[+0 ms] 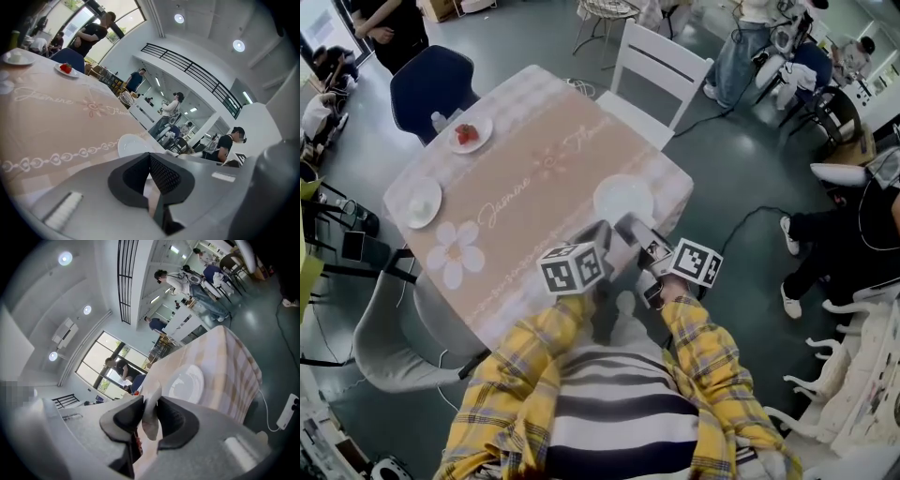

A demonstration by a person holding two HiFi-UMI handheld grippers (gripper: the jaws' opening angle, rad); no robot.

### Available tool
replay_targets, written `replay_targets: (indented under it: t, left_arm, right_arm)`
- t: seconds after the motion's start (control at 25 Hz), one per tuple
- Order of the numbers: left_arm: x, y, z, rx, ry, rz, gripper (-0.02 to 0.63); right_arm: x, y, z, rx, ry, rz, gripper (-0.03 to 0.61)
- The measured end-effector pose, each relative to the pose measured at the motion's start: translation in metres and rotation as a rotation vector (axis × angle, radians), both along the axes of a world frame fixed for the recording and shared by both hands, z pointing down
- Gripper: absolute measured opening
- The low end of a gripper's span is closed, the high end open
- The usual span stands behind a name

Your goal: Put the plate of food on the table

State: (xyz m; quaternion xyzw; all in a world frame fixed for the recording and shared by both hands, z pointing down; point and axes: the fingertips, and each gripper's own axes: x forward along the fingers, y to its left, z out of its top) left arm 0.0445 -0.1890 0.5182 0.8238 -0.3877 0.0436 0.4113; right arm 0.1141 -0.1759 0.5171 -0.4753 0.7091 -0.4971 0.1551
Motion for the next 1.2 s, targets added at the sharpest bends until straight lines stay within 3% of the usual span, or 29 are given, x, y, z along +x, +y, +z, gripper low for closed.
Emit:
replay_targets:
  t: [0.32,0.76,1.2]
  left_arm:
    - [0.026,-0.037,0.005,-0.013,-0.024,-0.060,-0.003]
    - [0.033,-0.070,0.019,-0.044,-0.067,-0.126,-0.003]
    - [0.037,-0.079,0.026,-0.059,-0.093,-0.133,-0.003]
  right_arm:
    - [0.015,-0.044,0.012,-0.042,-0.013,-0.104,0.089]
    - [0.013,-0.079,0.033,-0.119,-0.031,-0.223,0.089]
    - [0.004,-0.082,0.042,-0.186,0.107,-0.351,0.091]
